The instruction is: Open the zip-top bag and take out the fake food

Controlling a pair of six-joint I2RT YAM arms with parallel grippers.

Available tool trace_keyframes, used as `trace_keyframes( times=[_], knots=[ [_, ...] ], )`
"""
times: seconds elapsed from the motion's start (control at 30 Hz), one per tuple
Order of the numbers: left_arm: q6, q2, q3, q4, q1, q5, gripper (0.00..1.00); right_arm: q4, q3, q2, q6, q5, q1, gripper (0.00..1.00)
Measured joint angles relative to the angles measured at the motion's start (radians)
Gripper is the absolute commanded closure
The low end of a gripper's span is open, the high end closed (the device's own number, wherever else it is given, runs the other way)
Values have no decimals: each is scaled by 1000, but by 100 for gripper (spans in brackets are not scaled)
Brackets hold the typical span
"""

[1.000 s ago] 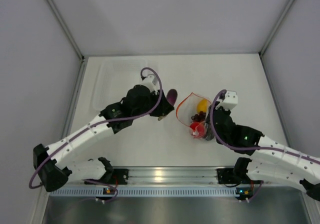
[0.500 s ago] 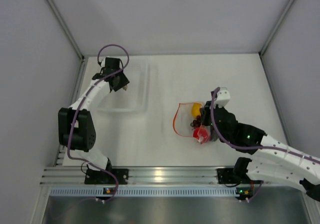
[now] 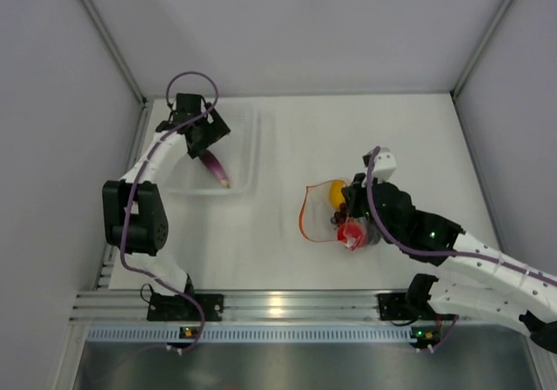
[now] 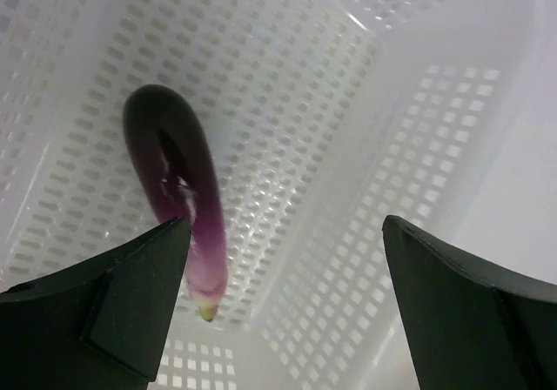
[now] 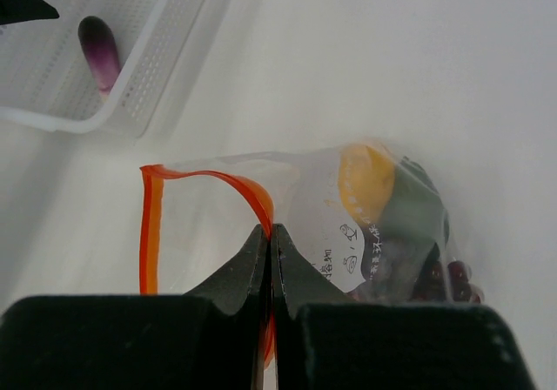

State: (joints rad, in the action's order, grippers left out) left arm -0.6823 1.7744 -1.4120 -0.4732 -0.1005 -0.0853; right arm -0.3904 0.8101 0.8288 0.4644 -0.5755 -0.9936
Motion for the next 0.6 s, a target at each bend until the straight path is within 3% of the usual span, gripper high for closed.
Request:
trace_keyframes(
  times=[0.17,0.27,0.33,0.43,0.53,0.6],
  knots=[
    [-8,-201,56,0,-17,111,2,-6,27,8,23,11,25,100],
    [-27,-404,117,22,-102,132,6,-6,43,18,59,11,51,100],
    [-40,-547,158,56,-236,114,14,-3,43,18,92,10,62,100],
    [-58,-690,208,119,-525,76,27,12,40,18,135,12,63,100],
    [-69,-707,213,151,-780,-13,29,63,16,18,195,45,81,100],
    [-68,-671,209,171,-902,-99,37,84,7,18,229,66,103,100]
  ],
)
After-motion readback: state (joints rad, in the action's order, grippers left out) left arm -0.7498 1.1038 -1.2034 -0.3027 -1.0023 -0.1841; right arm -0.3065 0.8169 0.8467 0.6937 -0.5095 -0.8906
